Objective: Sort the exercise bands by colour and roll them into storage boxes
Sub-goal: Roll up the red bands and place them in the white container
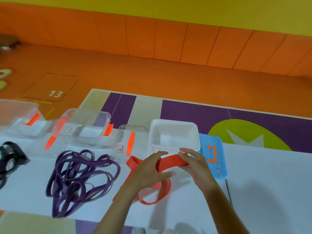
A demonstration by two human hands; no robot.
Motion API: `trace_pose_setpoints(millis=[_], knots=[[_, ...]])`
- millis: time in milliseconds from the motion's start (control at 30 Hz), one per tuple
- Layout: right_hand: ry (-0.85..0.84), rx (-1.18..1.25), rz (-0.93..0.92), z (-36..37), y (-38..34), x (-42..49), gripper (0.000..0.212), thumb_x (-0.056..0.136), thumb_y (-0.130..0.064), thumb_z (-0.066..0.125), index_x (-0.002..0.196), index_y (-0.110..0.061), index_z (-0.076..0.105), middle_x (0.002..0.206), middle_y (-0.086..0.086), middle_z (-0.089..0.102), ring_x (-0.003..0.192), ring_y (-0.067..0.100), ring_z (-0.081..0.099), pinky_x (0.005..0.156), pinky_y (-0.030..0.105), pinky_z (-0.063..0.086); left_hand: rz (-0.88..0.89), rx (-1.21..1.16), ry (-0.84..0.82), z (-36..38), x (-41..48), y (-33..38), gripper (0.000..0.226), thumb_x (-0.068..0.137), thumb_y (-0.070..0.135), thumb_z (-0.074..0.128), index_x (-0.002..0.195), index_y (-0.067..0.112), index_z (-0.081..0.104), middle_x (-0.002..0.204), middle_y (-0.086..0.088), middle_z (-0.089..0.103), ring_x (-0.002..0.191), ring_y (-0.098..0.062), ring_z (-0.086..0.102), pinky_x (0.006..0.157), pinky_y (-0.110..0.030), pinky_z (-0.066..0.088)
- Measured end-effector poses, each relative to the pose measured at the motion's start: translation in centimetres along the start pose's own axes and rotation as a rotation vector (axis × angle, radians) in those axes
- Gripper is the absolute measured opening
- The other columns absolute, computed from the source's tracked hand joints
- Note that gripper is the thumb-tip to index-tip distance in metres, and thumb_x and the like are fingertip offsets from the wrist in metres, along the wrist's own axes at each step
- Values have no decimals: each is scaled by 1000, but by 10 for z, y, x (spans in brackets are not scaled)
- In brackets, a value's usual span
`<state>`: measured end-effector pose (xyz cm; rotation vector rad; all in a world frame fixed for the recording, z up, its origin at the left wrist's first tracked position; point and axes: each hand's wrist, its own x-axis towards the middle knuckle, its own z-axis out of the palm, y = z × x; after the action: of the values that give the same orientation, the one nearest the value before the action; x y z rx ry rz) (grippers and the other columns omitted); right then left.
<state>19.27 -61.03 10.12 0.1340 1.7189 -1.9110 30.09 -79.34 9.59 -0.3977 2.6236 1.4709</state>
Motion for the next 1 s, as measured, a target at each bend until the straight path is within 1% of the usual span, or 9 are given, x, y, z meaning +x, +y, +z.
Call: trace_pose_setpoints(millis=[67,133,200,333,433,567,667,833,1000], knots=[[-46,-65,-26,5,-8,-4,24,92,-15,78,116,-11,75,98,17,78,96,26,78,79,35,64,25,62,49,6,1,14,74,74,75,78,137,51,49,113,21,67,101,0,66,91,-25,55],[-86,-124,-38,8,-16,-7,27,92,-17,79,118,-16,73,99,18,79,94,26,78,77,35,64,50,83,95,11,3,25,61,80,70,76,129,44,53,101,15,72,90,-2,68,84,-25,56],[-104,-149,-32,9,-22,-7,29,91,-20,80,119,-19,71,96,18,79,91,26,79,74,35,64,74,84,132,15,4,29,50,86,64,75,124,37,56,99,13,73,87,-3,67,80,-26,56],[4,-236,-22,9,-24,-2,39,83,-25,88,111,-11,65,86,17,78,80,23,79,68,36,65,107,128,179,20,4,26,38,95,55,69,120,28,58,102,14,65,88,-5,60,79,-24,51],[17,-169,3,5,-22,0,40,81,-23,89,104,0,65,83,15,78,82,24,79,68,33,63,134,164,197,21,4,22,41,97,56,66,125,27,58,106,14,63,92,-4,57,81,-22,49],[-22,13,119,1,-24,0,28,81,-20,87,95,-9,66,83,10,75,75,21,69,68,27,58,130,154,171,21,4,27,52,95,63,64,135,31,57,117,16,63,99,-1,57,87,-22,50],[-72,122,186,-1,-26,1,28,77,-25,88,90,-13,66,82,8,69,68,18,58,64,25,55,158,119,170,20,2,31,55,95,68,60,141,39,53,122,22,60,105,3,57,90,-20,51],[-190,255,266,6,-21,0,30,80,-33,82,85,-15,59,87,4,68,75,14,63,66,24,51,161,82,284,22,2,36,50,94,65,64,134,35,57,117,24,58,105,3,55,88,-16,50],[-219,294,384,7,-24,-3,36,87,-33,82,108,-10,63,101,8,68,80,15,65,68,24,55,174,86,300,25,3,31,55,95,70,56,139,37,55,119,18,61,106,-1,58,90,-21,53]])
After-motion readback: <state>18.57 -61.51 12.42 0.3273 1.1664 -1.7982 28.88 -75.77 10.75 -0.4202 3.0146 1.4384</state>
